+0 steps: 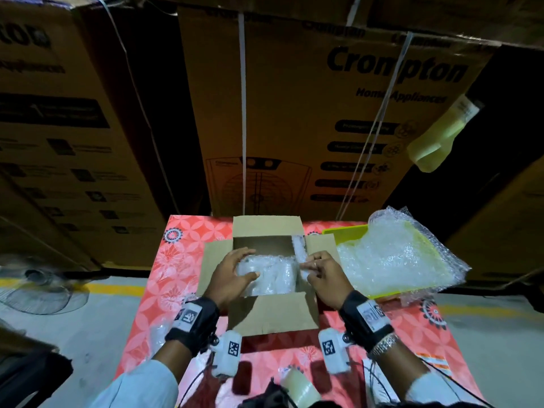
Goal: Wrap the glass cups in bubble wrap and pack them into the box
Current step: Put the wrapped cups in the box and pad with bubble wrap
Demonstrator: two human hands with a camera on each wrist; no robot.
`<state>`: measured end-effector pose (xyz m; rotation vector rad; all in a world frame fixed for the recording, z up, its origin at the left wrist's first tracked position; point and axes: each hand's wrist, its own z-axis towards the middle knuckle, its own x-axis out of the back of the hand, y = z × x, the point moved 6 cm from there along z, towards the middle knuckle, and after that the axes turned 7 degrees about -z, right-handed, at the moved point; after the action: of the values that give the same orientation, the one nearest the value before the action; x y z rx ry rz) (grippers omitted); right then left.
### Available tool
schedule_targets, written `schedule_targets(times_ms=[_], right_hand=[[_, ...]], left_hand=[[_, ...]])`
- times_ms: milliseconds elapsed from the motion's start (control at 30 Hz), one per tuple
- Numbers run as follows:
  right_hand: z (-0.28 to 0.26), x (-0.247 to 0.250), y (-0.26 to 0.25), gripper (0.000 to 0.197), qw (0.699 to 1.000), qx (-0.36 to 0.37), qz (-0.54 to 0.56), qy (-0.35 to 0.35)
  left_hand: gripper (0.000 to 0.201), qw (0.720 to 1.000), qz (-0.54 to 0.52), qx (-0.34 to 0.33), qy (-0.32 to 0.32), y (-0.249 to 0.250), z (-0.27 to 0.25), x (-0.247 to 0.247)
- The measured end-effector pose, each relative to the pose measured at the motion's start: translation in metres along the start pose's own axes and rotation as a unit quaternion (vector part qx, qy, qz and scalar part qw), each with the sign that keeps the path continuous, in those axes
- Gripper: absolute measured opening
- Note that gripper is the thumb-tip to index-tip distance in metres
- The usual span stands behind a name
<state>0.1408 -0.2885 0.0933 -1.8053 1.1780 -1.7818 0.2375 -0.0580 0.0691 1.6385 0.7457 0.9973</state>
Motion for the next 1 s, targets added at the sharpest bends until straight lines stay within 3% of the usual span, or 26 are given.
schedule_targets(times_ms=[100,200,300,567,767,1000], right_hand=[[0.033,-0.026,0.004,0.03,0.974,-0.01,-0.217,-0.061],[0.059,-0.05,0.003,0.026,0.911,-0.023,-0.391,-0.129],[0.074,-0.067,0.008,0.036,0.862,-0.038,-0.473,-0.177],[0.081,-0.099,0.017,0.034,0.79,-0.068,-0.536,-0.29],[0.071,-0.101,0.028,0.031,0.766,-0.082,-0.544,-0.333],[0.076,-0.094,0.02,0.021,0.815,-0.128,-0.482,-0.296]], left_hand=[[0.092,0.978,0.206,-0.01,-0.019,-0.026,-0.001,0.003],[0.124,0.962,0.267,-0.024,-0.041,-0.046,-0.006,-0.001],[0.127,0.968,0.245,-0.032,-0.045,-0.062,-0.006,-0.002],[0.128,0.984,0.166,-0.058,-0.03,-0.073,-0.01,0.001],[0.128,0.986,0.148,-0.062,-0.033,-0.072,-0.009,0.001],[0.126,0.987,0.142,-0.063,-0.04,-0.071,-0.008,0.003]])
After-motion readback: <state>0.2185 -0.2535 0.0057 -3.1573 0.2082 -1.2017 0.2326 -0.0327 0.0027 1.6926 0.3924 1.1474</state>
